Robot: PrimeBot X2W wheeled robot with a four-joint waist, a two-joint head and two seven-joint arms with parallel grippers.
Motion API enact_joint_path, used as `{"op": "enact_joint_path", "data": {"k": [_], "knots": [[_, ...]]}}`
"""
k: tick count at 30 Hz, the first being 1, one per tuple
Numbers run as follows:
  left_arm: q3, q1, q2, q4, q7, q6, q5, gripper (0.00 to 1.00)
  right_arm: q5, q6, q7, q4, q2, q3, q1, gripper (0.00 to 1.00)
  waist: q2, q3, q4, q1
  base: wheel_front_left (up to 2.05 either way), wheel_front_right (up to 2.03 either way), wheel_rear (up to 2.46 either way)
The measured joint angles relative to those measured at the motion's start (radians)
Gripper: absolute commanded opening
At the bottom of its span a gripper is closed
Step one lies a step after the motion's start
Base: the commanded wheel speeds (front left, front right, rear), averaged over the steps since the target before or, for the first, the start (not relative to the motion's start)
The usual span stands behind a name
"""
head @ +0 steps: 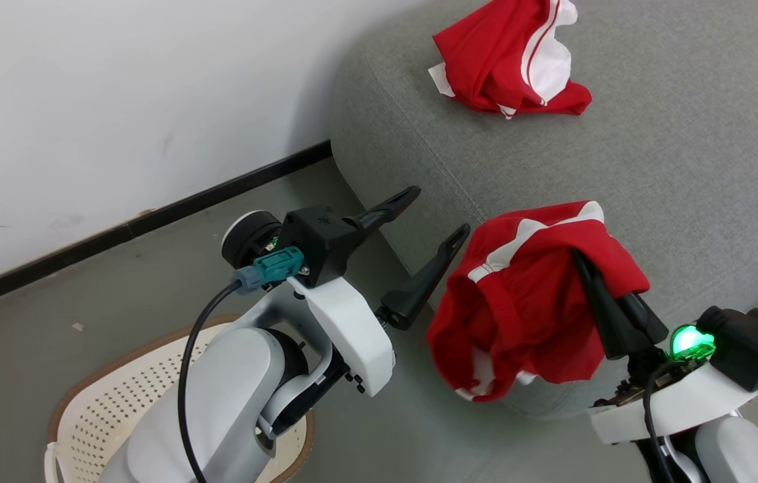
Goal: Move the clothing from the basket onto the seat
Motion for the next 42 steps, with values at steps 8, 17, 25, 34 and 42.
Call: {"op": "enact_joint_path", "data": {"k": [8, 17, 25, 34, 42], "knots": [[0.009, 0.0, 0.02, -0.012, 0.026, 0.029, 0.011, 1.0, 0.005, 0.0, 0.0, 0.061, 0.002, -0.042, -0.056, 0.0, 0.0, 0.042, -0.024, 0.0, 0.0, 0.0, 0.0], [0.015, 0.001, 0.035, -0.049, 0.056, 0.054, 0.034, 1.0, 0.064, 0.0, 0.0, 0.158, -0.019, -0.086, -0.216, 0.0, 0.0, 0.101, -0.024, 0.0, 0.0, 0.0, 0.0], [0.009, 0.0, 0.049, -0.097, 0.084, 0.068, 0.05, 1.0, 0.123, 0.0, 0.033, 0.263, -0.089, -0.124, -0.443, 0.0, 0.0, 0.161, -0.012, 0.0, 0.0, 0.0, 0.0], [-0.01, -0.043, 0.057, -0.156, 0.131, 0.073, 0.082, 1.0, 0.165, 0.0, 0.108, 0.395, -0.189, -0.15, -0.721, 0.0, 0.0, 0.244, 0.01, 0.0001, 0.0, 0.0, 0.0], [-0.014, -0.053, 0.065, -0.194, 0.158, 0.085, 0.102, 1.0, 0.108, 0.0, 0.135, 0.473, -0.298, -0.213, -0.954, 0.0, 0.0, 0.314, 0.028, 0.0, 0.0, 0.0, 0.0]]}}
